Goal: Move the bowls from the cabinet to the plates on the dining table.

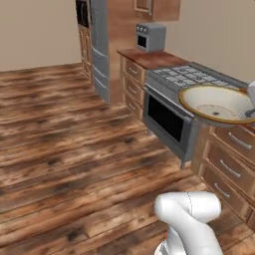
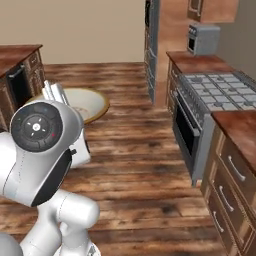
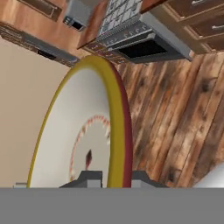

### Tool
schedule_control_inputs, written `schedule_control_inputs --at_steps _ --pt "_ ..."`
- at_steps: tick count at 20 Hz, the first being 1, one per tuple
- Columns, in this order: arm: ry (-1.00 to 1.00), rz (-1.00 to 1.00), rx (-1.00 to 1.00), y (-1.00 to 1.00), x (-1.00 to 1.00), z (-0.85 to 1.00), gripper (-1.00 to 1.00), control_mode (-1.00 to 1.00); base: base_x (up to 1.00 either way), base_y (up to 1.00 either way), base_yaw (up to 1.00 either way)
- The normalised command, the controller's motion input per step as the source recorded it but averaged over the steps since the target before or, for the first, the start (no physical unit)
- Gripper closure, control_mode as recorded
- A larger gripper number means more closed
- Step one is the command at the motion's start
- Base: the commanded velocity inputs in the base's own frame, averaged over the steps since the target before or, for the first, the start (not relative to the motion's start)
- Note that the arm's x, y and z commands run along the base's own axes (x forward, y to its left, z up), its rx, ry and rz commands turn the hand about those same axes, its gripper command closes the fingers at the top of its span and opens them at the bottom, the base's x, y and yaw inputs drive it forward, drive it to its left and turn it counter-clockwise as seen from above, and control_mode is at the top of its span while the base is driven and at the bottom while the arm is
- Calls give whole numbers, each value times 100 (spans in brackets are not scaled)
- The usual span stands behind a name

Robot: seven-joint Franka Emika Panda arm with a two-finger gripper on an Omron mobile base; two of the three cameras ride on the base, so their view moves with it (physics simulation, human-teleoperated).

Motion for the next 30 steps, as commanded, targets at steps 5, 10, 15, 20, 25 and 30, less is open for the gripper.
schedule_control_inputs --at_steps 5,10,15,20,25,30 --pt "0 0 0 0 0 0 100 100 0 2 70" --pt "0 0 0 0 0 0 100 100 0 2 53" --pt "0 0 0 0 0 0 100 100 0 0 35" --pt "0 0 0 0 0 0 100 100 1 0 42" --pt "0 0 0 0 0 0 100 100 0 0 54" --pt "0 0 0 0 0 0 100 100 0 0 51"
